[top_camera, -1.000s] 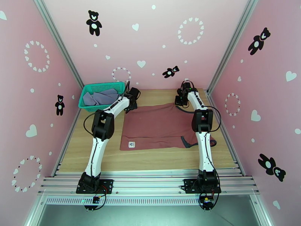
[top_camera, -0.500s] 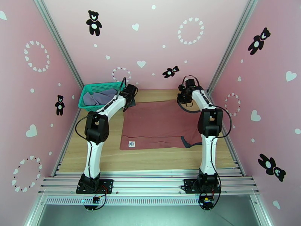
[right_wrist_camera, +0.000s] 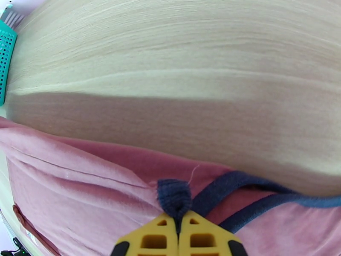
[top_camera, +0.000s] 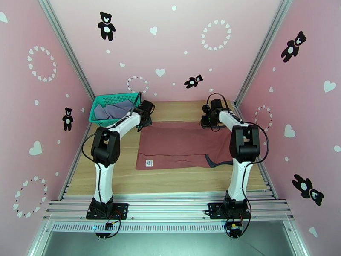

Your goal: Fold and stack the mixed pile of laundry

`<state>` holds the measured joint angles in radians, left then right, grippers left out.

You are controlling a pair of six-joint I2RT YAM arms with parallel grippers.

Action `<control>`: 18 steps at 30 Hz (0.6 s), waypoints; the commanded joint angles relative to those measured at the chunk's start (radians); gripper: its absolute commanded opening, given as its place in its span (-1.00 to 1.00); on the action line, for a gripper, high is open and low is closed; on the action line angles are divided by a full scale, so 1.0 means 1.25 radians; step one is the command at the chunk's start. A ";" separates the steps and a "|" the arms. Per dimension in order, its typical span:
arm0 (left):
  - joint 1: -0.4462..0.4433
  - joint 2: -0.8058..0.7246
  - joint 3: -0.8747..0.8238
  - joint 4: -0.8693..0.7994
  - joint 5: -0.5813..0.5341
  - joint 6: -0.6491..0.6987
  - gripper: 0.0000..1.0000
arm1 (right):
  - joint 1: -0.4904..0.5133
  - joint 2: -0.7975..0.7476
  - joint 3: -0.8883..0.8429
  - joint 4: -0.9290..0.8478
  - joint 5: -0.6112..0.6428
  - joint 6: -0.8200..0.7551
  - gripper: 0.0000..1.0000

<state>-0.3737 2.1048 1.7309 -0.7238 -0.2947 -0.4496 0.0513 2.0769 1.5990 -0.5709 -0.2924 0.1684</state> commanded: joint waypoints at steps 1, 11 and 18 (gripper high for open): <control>0.007 -0.037 -0.044 0.027 0.008 -0.012 -1.00 | 0.005 -0.064 -0.044 0.044 0.017 0.007 -1.00; 0.000 -0.059 -0.150 0.083 0.027 -0.037 -1.00 | 0.010 -0.116 -0.152 0.067 0.053 0.012 -0.29; -0.005 -0.062 -0.175 0.094 0.025 -0.037 -1.00 | 0.011 -0.185 -0.201 0.077 0.051 0.041 -0.17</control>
<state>-0.3767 2.0720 1.5261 -0.6235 -0.2684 -0.4831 0.0624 1.9232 1.3525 -0.4927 -0.2337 0.1936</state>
